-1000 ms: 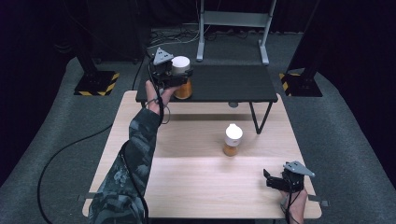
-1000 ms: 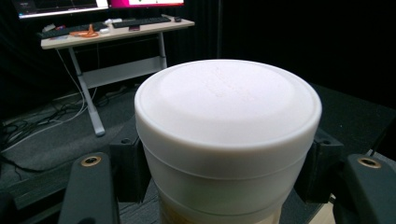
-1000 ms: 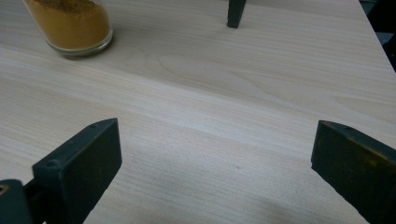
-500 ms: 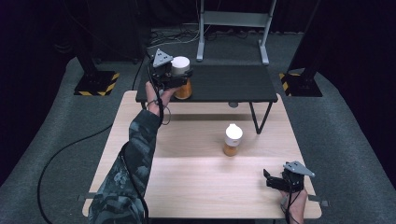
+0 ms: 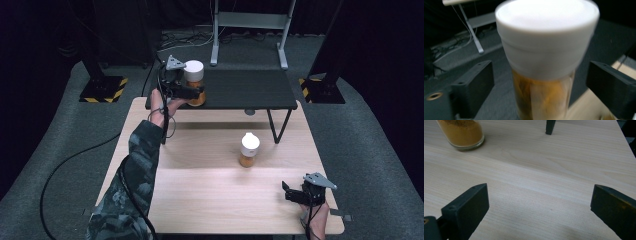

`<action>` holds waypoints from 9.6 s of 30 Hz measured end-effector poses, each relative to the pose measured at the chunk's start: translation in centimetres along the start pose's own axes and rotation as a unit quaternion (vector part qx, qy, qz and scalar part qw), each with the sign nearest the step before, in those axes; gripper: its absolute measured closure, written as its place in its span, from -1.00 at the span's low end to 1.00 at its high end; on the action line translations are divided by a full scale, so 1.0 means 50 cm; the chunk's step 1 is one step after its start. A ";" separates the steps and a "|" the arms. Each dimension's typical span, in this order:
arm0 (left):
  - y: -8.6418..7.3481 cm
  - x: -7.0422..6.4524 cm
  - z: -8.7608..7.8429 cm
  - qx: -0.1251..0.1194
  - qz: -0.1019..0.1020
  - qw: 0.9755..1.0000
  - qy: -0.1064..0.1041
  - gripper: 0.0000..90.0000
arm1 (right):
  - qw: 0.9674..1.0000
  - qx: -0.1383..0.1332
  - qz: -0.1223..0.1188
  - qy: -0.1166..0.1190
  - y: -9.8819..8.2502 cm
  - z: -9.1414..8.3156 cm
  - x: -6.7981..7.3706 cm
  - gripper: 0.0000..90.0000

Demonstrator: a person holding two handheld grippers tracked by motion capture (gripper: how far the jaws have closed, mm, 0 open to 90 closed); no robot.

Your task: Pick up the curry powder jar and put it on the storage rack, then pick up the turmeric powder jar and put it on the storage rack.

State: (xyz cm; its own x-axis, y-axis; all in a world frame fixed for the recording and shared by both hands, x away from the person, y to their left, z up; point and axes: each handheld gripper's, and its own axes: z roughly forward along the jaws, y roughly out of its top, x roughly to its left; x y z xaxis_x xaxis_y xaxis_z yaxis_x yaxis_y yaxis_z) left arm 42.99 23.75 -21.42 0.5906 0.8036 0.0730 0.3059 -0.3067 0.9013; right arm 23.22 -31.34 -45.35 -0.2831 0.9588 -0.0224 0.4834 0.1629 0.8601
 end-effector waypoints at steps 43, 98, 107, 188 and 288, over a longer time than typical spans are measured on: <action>-0.492 -0.022 -0.042 0.143 -0.102 0.984 -0.005 -0.99 | 1.000 0.002 -0.006 0.000 0.001 0.001 0.002 -1.00; -0.501 -0.080 -0.020 0.160 -0.073 0.983 0.049 -0.99 | 0.992 0.015 -0.078 0.099 0.154 0.121 0.081 -1.00; -0.500 -0.076 -0.019 0.161 -0.076 0.983 0.046 -0.99 | 0.988 -0.001 -0.078 0.136 0.182 0.206 0.097 -1.00; -0.500 -0.076 -0.020 0.162 -0.076 0.983 0.046 -0.99 | 0.983 -0.038 -0.091 0.152 0.357 0.116 0.060 -0.33; -0.500 -0.076 -0.020 0.162 -0.076 0.983 0.046 -0.99 | 0.984 -0.040 -0.112 0.135 0.599 0.070 0.049 -0.33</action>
State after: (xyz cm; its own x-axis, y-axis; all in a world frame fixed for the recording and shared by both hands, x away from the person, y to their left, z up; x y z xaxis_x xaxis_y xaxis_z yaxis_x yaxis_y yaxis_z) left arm 32.37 28.87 -43.81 0.4547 0.8907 0.0003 0.6153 -0.3144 0.7229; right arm 39.88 -23.31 -21.42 -0.5898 0.8025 -0.0901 0.3202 0.3348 0.8862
